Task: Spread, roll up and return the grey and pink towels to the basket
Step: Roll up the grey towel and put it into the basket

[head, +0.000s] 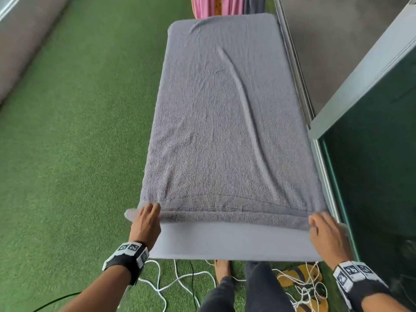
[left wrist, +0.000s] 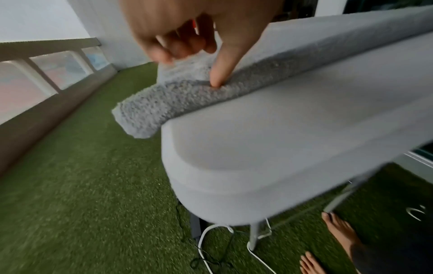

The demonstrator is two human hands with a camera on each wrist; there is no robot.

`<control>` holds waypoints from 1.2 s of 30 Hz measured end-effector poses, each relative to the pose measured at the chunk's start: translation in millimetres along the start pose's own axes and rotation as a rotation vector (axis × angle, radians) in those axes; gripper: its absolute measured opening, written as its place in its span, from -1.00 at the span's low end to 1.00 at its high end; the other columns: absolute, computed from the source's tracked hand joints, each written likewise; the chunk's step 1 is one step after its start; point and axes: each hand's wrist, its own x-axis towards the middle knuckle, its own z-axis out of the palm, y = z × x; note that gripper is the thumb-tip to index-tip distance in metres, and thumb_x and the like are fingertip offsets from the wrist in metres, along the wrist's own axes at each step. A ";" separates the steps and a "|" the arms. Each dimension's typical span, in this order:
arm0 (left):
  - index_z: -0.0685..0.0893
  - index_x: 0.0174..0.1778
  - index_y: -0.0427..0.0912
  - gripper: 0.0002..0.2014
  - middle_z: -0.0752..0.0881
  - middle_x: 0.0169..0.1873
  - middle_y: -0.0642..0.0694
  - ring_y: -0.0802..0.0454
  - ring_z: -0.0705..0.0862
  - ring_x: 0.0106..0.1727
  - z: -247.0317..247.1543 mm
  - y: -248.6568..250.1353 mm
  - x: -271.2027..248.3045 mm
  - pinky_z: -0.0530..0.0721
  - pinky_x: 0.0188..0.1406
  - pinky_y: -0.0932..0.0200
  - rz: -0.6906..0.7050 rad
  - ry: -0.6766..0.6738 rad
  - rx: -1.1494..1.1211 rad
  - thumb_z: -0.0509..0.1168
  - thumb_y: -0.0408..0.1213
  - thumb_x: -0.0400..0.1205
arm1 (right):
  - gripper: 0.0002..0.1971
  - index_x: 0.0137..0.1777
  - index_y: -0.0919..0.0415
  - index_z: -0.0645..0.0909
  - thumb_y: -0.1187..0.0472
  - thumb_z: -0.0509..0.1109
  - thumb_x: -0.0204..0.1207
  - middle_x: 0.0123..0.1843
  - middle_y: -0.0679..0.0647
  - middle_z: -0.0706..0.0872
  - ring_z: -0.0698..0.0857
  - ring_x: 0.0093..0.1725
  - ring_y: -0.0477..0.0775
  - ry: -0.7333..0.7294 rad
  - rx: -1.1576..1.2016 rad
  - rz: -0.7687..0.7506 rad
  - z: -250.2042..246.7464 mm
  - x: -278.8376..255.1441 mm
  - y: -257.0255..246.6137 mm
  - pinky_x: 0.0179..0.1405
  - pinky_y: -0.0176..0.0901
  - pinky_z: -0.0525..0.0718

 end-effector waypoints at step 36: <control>0.58 0.03 -0.16 -0.57 0.67 -0.07 -0.14 -0.15 0.59 -0.06 10.8 -3.3 -13.9 0.60 -0.03 -0.03 -0.021 0.043 0.008 0.39 -0.61 0.29 | -0.65 0.12 0.23 0.69 0.51 0.50 0.35 0.17 0.16 0.66 0.65 0.13 0.30 0.033 0.060 0.009 10.9 6.5 -0.2 0.05 0.23 0.69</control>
